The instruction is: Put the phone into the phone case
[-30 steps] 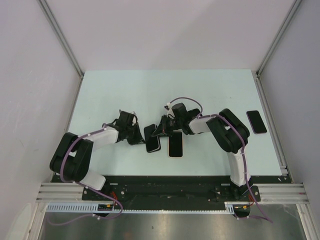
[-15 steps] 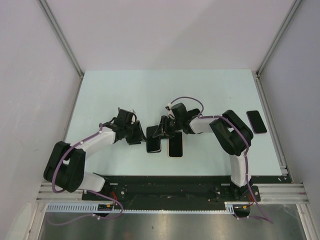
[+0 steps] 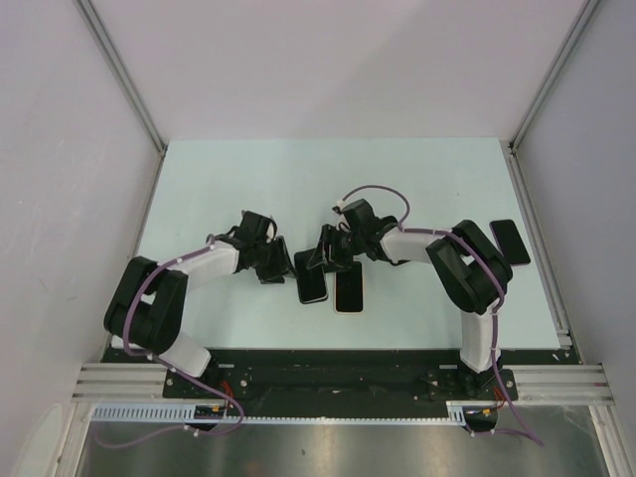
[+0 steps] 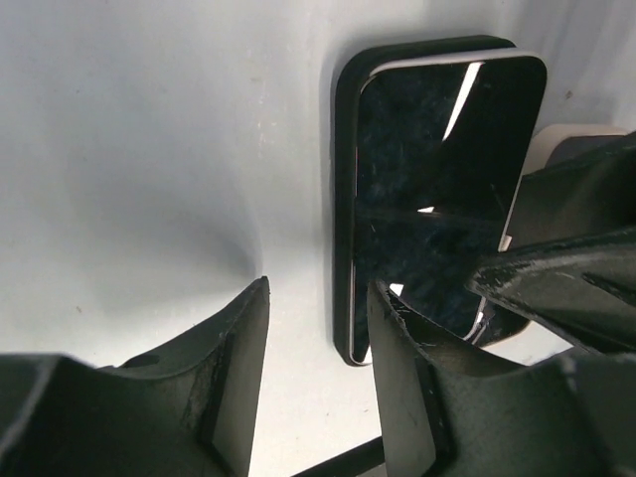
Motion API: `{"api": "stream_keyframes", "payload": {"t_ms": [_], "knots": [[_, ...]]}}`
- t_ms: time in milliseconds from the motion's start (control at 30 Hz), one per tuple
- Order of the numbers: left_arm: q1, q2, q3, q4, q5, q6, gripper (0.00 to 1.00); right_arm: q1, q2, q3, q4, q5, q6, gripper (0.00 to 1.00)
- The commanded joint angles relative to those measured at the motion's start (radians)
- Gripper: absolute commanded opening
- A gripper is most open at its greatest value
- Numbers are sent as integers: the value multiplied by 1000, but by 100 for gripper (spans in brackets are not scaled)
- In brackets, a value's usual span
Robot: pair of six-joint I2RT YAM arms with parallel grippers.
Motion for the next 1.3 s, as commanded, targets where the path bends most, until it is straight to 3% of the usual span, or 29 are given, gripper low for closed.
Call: {"api": "stream_keyframes", "payload": {"t_ms": [0, 633, 833, 1267], "knots": [[8, 48, 52, 47, 45, 17, 49, -5, -58, 28, -53, 54, -37, 54], [10, 160, 67, 105, 56, 4, 47, -19, -66, 30, -50, 91, -80, 56], [10, 174, 55, 115, 68, 1, 39, -7, -20, 30, -58, 104, -113, 57], [38, 154, 17, 135, 105, 0, 34, -1, -60, 30, -119, 172, -161, 59]]}}
